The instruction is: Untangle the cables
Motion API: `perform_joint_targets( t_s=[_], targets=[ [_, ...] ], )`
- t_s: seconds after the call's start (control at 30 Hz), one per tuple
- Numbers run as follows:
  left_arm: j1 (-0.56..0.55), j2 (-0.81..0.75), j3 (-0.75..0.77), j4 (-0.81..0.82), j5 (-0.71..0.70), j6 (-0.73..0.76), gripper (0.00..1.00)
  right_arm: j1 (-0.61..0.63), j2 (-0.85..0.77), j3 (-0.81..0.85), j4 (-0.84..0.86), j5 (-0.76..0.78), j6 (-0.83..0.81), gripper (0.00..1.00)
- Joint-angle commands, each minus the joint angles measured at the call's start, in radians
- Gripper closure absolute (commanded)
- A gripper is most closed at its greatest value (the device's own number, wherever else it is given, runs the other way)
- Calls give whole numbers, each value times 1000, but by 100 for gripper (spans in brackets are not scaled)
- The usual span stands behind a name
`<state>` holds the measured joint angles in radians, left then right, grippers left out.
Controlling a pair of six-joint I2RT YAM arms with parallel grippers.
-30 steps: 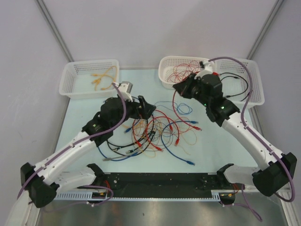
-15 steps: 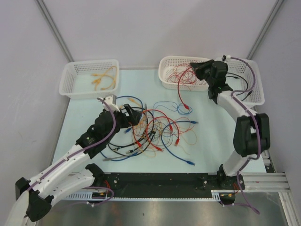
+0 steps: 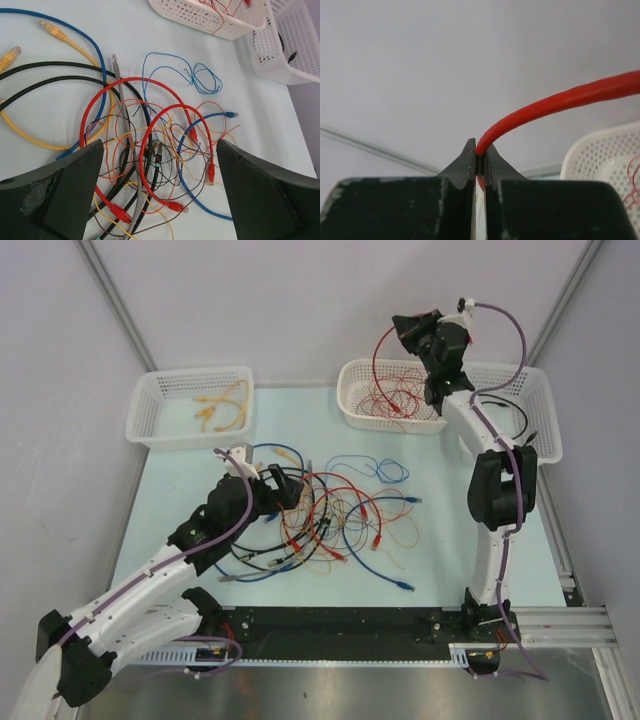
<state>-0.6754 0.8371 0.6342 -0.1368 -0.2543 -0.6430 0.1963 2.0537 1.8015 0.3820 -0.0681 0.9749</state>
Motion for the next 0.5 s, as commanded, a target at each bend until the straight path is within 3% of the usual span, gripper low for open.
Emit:
perform_joint_targets(
  t_s=[0.0, 0.17, 0.47],
  targets=[
    [7, 19, -14, 60, 36, 19, 1, 43, 77, 246, -164, 140, -347, 100],
    [8, 37, -19, 57, 41, 28, 1, 58, 196, 422, -271, 234, -496, 100],
    [10, 68, -16, 65, 39, 52, 0, 61, 310, 447, -278, 298, -575, 100]
  ],
)
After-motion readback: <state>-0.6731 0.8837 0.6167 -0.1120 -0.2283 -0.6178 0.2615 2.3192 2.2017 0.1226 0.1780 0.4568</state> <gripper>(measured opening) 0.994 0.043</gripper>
